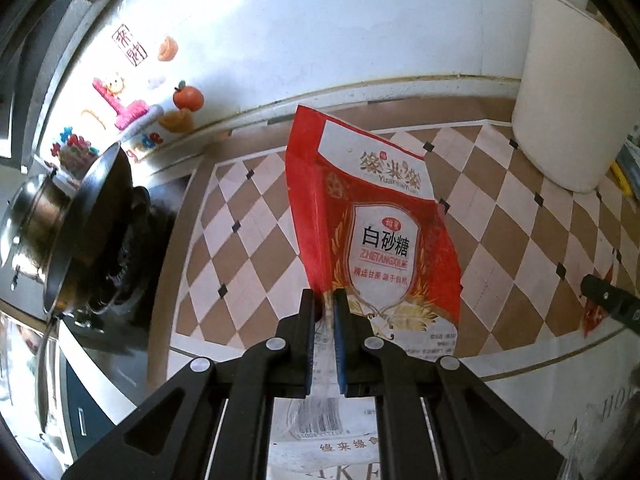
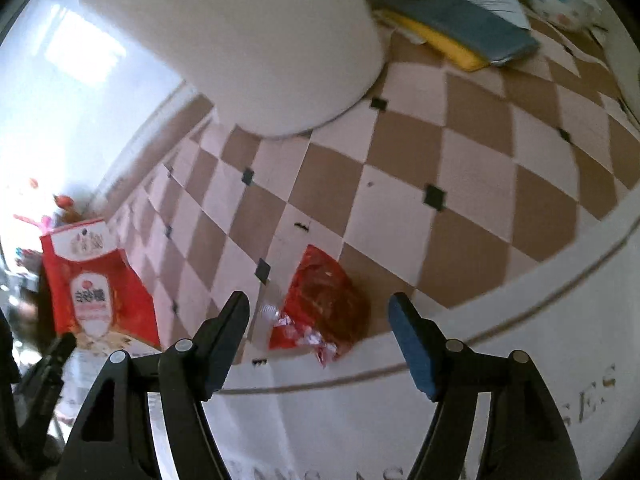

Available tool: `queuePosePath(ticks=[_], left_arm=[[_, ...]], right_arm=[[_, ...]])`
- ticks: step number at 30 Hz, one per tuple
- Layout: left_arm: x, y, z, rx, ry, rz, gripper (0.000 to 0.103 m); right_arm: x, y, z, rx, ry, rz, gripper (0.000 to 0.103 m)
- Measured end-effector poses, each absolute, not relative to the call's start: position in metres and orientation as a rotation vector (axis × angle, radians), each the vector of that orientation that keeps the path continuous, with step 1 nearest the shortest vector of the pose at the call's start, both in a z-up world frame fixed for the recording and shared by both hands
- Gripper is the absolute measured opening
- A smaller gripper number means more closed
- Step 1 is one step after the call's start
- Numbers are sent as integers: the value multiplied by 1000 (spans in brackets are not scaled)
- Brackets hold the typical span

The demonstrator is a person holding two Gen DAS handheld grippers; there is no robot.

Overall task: Collect trash
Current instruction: 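Grasp the red sugar bag with the left tool while the right tool grasps the red packet, then carry the sugar bag and red packet down to the bin and release them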

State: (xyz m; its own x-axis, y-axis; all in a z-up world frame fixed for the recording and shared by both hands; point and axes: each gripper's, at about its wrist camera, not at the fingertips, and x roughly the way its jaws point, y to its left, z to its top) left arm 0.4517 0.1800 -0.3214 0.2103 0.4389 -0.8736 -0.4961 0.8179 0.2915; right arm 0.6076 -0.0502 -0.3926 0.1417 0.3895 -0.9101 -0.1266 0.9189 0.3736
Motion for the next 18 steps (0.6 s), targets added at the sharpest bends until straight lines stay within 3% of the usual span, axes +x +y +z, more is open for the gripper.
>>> queuePosePath(ticks=[1,2,3,11,18], left_arm=[[450,181,-320,-63,1190,650,6],[448,180,-318,-67,1188,645,6],[446,179,-314,-65,1181,640,6],[397,176,-274,-100,1122,585,6],[300,164,-234,-94,1066,514,6]], right_arm=[[606,-46,-392,202,1360,367,71],[604,-42,-390,178,1332,365,45],[600,-39,-389,162,1327,369,25],[564,-42,-349,221,1270,433,21],[480,-62,-291,307,1207,497,21]])
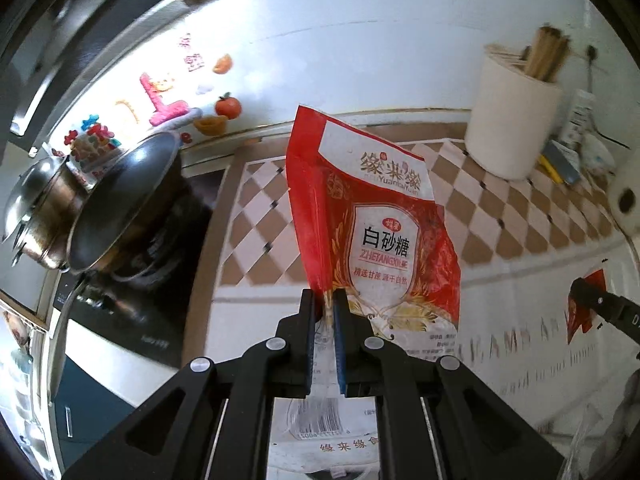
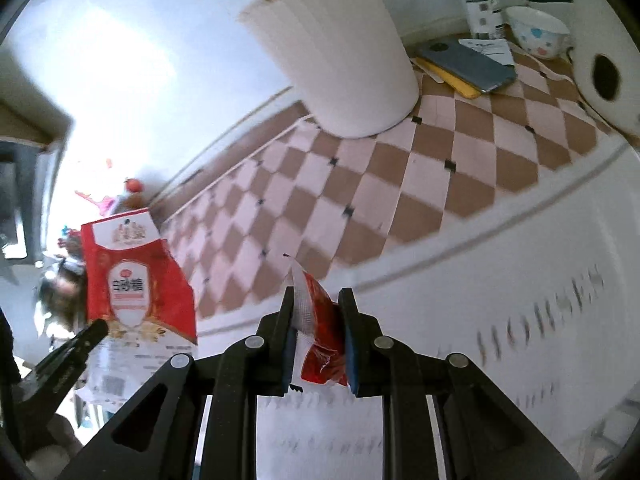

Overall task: Collect trash
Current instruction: 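Carry the sugar bag and red packet down to the bin and release them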

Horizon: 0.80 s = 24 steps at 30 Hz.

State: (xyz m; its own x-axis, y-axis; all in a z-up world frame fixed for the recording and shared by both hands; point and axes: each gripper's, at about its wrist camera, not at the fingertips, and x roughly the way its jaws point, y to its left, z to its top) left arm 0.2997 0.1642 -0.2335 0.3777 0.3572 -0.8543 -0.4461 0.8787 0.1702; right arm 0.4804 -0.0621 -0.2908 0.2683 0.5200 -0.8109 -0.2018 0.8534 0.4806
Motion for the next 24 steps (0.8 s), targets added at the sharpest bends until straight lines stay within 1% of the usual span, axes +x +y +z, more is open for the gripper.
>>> queuePosePath(ticks=[4,8,12,14,17,20,22,24], left_arm=[[227,160,-222,-99,1046,478,6],[146,159,-223,-133,1076,425,6],[82,160,-236,-136,1132,379,6],[55,160,-254,-136,1184,371,6],[20,164,-296,-160,1298,369,6],[-1,170,-353,-201,1421,382,6],[-8,173,-399,-234,1493,398,6],[-9,174,-457,-257,1568,414,6]], right_arm=[[407,-65,-263,325,1177,524,20],[320,-66,-245,331,1166,523,20],[235,-66,-243,344,1200,502,20],[191,-63,-252,339,1243,501,20],[140,-57,-280,308,1335,500,20],[102,-51,-318,277,1429,487,20],[88,-48,-343,257,1479,480,20],[75,-44,-379,234,1536,469,20]])
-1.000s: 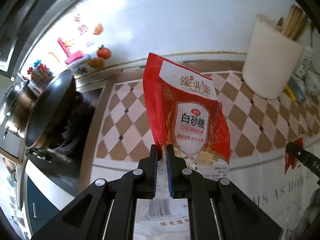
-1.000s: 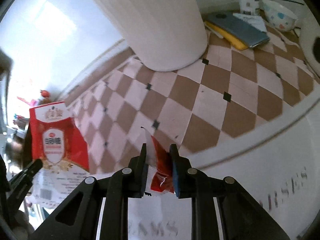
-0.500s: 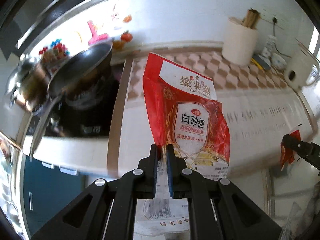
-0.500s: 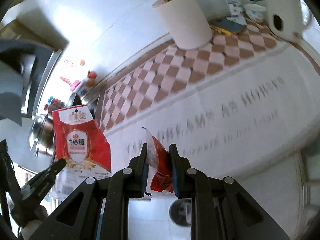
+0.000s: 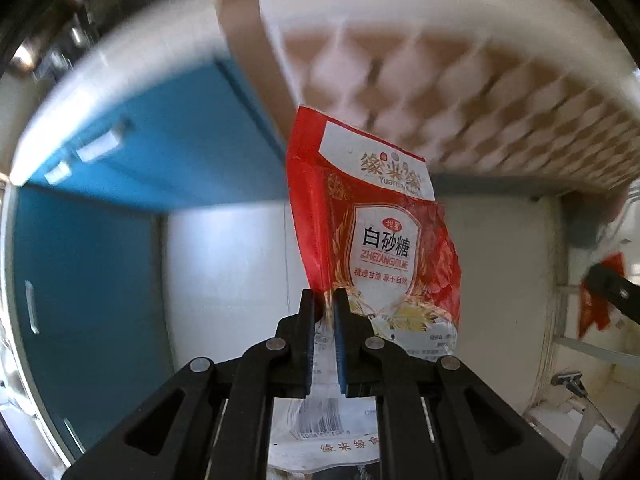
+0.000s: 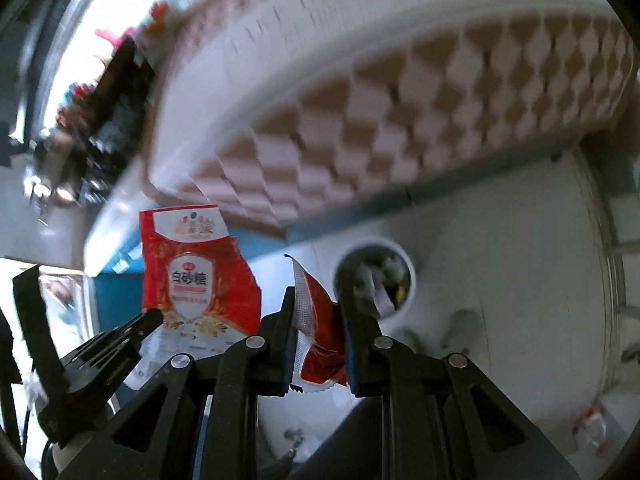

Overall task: Collect trash
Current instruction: 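Carry the sugar bag and red packet down to the bin and release them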

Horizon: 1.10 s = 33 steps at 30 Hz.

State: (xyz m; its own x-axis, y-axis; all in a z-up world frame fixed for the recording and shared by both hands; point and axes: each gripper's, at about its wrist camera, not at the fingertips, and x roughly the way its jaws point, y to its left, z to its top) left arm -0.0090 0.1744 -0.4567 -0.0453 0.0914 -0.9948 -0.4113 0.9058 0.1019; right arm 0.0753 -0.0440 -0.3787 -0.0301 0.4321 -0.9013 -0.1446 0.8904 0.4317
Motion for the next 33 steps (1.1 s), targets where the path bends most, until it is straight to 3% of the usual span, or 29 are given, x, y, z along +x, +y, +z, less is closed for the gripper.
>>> queuePosePath(ticks=[11,15,17,20,22,23,24,26,27,28,33], left_arm=[[15,185,-787,-494,1851,385,8],[19,184,-861,-516,1882,367,14],[22,181,-881,-534,1892,337,16],[23,181,-891,-567,1879,341,28],[22,186,-886,-583,1854,353,53],[20,187,-881,-582,1837,366,74],[16,188,-876,-578,1818,377,85],[12,189,-862,-580,1791,400,91],[9,190,-854,-572,1786,413,97],[7,190,-846,-560,1779,427,99],[-10,194,-782,-507,1681,501,100]], right_arm=[[71,-37,-641,204,1715,398,20],[76,-30,-730,187,1760,402,20],[78,-24,-766,190,1781,421,20],[81,-14,-813,201,1818,445,20],[82,-7,-835,204,1840,452,22],[82,-3,-844,204,1851,453,25],[82,0,-852,198,1866,452,27],[83,4,-860,188,1878,438,34],[83,6,-860,180,1877,438,47],[84,7,-858,177,1872,439,53],[85,8,-829,142,1831,456,81]])
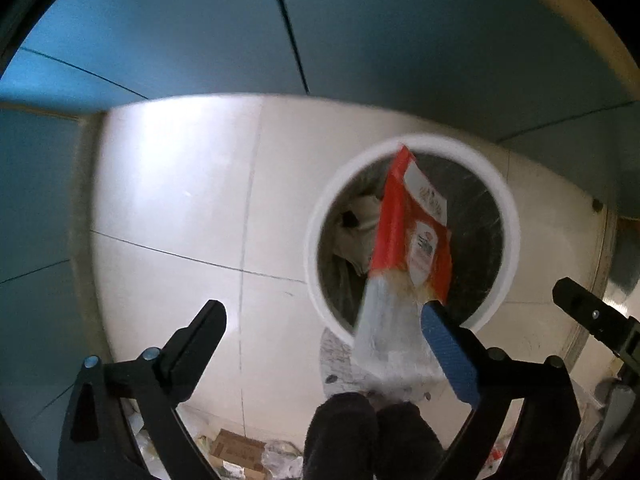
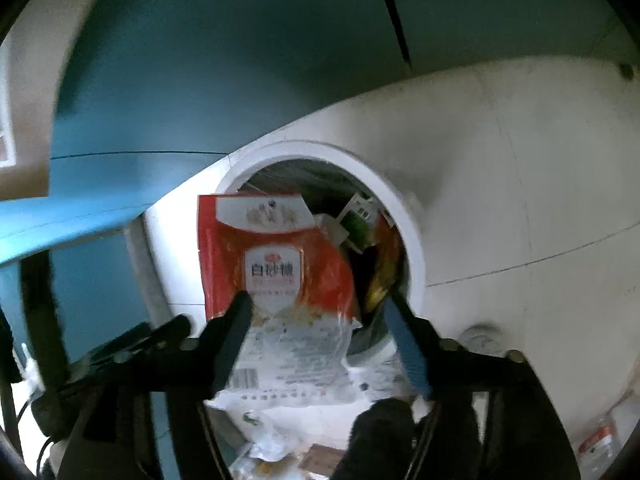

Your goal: Collect trash

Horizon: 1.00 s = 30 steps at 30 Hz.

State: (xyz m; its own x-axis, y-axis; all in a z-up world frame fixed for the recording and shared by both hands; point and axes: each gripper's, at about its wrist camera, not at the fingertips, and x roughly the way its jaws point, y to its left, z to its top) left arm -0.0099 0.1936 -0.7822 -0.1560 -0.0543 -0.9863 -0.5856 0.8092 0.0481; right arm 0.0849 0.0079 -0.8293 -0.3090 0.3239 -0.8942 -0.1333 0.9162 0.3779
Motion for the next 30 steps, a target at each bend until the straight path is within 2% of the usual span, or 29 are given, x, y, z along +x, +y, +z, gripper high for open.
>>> queuePosePath(ticks=[1,3,5,11,17,30], left_arm=[[-13,194,-767,-489,1656,519,100],[-18,199,-740,-441,1621,550,100],[-25,192,-707,-416,1591,568,100],[-51,172,-613,-432,1530,583,100],[-78,145,-508,-429,1472,544,100],[-100,108,-272,-477,1273,277,100]], right_arm=[[85,7,-820,127,1821,462,83],[86,5,-800,82,1794,464,95],[81,1,-770,14,1753,459,102],[57,-17,-676,-128,1656,456,103],[39,-24,-550,-207,1562,490,103],[5,-69,-280,-83,1491,674,103]])
